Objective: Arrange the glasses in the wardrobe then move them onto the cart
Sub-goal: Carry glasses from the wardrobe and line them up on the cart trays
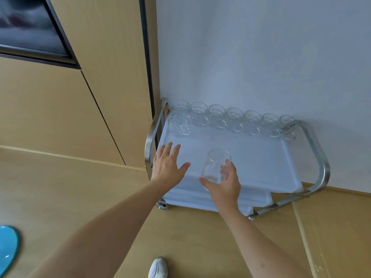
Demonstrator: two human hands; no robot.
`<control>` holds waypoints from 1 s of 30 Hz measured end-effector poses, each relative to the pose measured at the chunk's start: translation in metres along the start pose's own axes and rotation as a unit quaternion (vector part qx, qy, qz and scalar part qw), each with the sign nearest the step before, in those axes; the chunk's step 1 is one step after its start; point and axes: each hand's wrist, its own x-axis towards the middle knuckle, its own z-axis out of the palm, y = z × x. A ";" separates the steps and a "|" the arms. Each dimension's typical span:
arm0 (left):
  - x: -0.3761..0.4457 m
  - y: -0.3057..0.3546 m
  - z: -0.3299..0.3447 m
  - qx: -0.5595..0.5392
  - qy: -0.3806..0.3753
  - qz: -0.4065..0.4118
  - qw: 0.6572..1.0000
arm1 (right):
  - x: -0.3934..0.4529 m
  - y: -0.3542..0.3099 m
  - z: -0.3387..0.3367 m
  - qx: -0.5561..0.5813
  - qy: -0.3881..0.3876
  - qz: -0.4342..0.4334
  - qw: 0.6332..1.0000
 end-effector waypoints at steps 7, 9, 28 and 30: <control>-0.045 -0.002 0.031 0.012 -0.018 -0.032 0.999 | -0.019 0.033 -0.012 -0.013 -0.067 -0.013 0.998; -0.060 -0.002 0.040 0.008 -0.021 -0.043 0.999 | -0.028 0.041 -0.014 -0.009 -0.075 -0.004 0.997; -0.074 -0.063 0.185 0.026 -0.009 -0.056 0.998 | -0.019 0.194 0.035 0.000 -0.099 -0.028 0.995; -0.070 -0.076 0.209 0.029 -0.010 -0.055 0.998 | -0.015 0.218 0.046 -0.004 -0.098 -0.034 0.995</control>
